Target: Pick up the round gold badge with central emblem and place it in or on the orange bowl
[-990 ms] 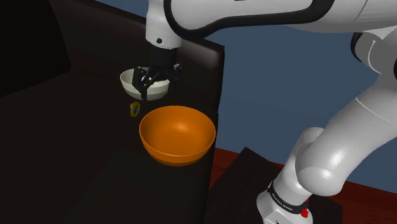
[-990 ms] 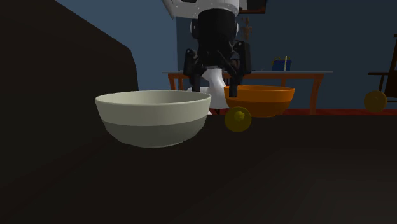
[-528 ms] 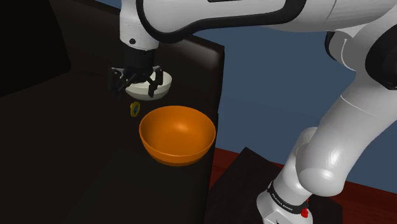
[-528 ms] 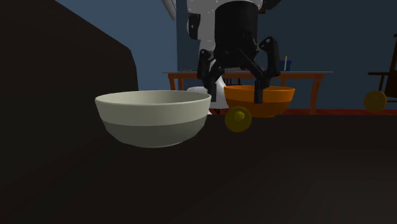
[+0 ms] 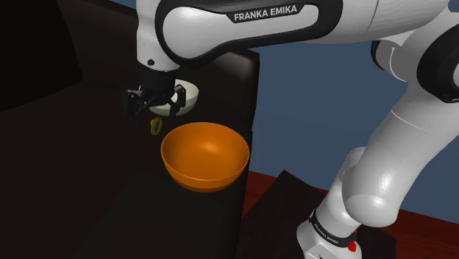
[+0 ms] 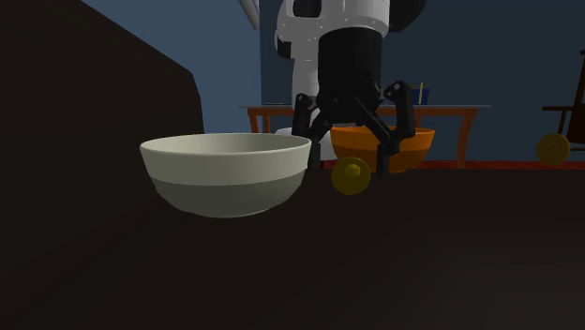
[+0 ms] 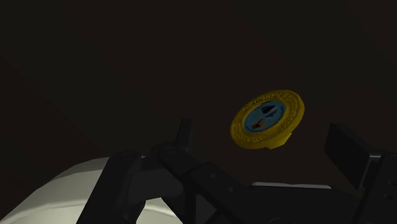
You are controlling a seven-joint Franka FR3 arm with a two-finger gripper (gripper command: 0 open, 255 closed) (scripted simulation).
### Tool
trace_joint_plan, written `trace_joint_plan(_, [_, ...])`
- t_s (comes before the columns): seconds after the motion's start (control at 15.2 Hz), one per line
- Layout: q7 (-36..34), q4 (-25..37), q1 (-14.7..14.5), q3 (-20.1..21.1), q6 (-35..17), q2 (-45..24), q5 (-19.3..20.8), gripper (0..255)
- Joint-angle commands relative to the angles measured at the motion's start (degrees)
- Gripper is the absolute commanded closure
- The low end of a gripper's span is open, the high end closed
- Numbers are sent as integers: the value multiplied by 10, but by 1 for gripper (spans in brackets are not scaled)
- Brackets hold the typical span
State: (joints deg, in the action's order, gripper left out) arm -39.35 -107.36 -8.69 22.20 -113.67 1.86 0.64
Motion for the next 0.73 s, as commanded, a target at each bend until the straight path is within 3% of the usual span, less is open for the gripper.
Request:
trace_joint_plan(0.0, [0, -1, 0, 0, -1, 0, 0, 0])
trace_joint_plan(0.26, [0, -1, 0, 0, -1, 0, 0, 0])
trace_joint_plan(0.33, [0, -1, 0, 0, -1, 0, 0, 255])
trace_joint_plan(0.66, [0, -1, 0, 0, -1, 0, 0, 255])
